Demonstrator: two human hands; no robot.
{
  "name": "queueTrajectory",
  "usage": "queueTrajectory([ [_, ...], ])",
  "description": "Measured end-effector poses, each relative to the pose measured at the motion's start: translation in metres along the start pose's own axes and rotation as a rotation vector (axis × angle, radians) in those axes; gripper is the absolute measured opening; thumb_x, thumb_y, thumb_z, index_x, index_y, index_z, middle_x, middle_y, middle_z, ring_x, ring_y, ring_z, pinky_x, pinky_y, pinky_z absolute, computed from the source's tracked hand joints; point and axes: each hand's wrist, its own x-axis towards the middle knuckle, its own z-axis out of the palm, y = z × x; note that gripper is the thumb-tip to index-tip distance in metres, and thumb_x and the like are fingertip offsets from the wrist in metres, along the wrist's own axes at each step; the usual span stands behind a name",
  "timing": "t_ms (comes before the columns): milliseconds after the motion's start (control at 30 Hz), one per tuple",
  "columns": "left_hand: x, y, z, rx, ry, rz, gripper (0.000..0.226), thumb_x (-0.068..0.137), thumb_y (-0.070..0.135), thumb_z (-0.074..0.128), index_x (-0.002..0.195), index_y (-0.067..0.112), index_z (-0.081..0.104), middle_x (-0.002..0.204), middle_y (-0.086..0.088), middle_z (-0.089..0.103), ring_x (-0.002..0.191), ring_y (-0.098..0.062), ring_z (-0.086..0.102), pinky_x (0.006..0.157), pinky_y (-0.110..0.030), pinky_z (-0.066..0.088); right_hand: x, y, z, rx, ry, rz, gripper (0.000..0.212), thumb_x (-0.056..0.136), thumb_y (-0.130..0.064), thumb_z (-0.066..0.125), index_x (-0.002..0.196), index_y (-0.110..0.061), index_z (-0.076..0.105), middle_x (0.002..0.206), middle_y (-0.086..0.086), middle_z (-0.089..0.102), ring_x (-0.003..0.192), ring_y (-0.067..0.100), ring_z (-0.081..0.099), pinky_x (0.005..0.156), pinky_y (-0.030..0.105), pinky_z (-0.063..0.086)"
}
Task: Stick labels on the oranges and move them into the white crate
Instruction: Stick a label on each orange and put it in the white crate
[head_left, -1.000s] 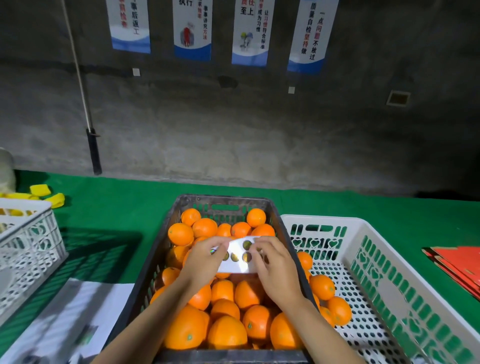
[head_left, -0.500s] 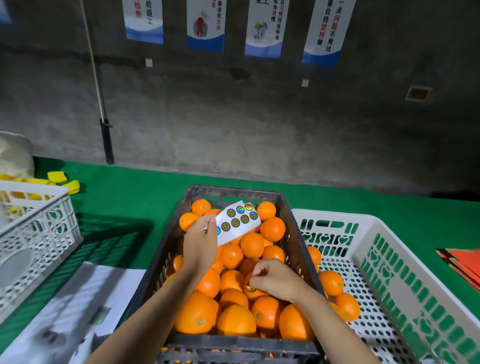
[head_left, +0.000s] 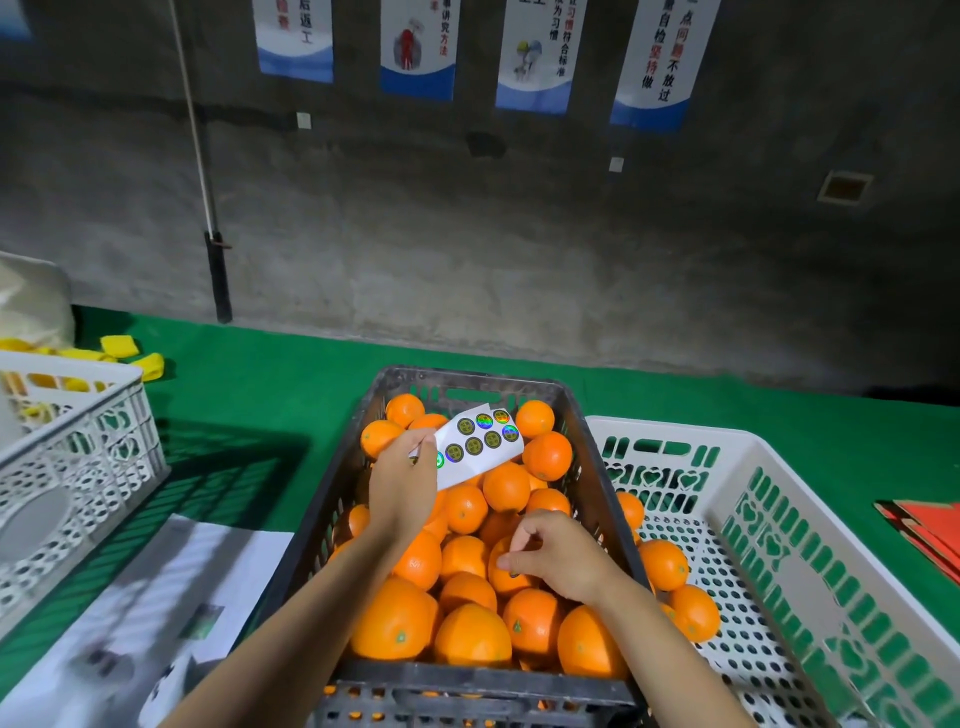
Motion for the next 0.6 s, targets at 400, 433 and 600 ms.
queueTrajectory([
  [400,0.0011,-0.0045,0.0003,-0.005,-0.009,-0.006,0.022,0.102,0.033,0.049,0.116,0.023,0.063,0.099,0.001,0.069,0.078,-0.006,0.065,0.053,-0.015,0.044,0.0004,0.0016,0.0025,-0.063,0.028,0.004,0.021,0.082,-0.032,0.081,0.080,-0.012,0.074,0.090,-0.006,0.065,0.088,0.009,0.062,0.084,0.030,0.051],
  [433,0.0013,-0.0049,0.0005,-0.005,-0.011,-0.006,0.021,0.102,0.033,0.050,0.115,0.023,0.063,0.099,0.001,0.069,0.078,-0.006,0.065,0.053,-0.016,0.044,0.0002,0.0013,0.0028,-0.086,0.036,-0.004,0.020,0.082,-0.031,0.081,0.078,-0.013,0.073,0.090,-0.006,0.065,0.088,0.009,0.062,0.085,0.033,0.052],
  [600,0.0022,-0.0068,0.0008,0.006,-0.014,-0.007,0.020,0.101,0.034,0.050,0.115,0.025,0.062,0.095,0.006,0.068,0.076,-0.005,0.065,0.047,-0.008,0.041,0.0016,0.0002,0.0041,-0.174,0.067,-0.017,0.015,0.081,-0.029,0.082,0.080,-0.015,0.074,0.120,-0.006,0.057,0.119,0.008,0.052,0.097,0.030,0.044],
])
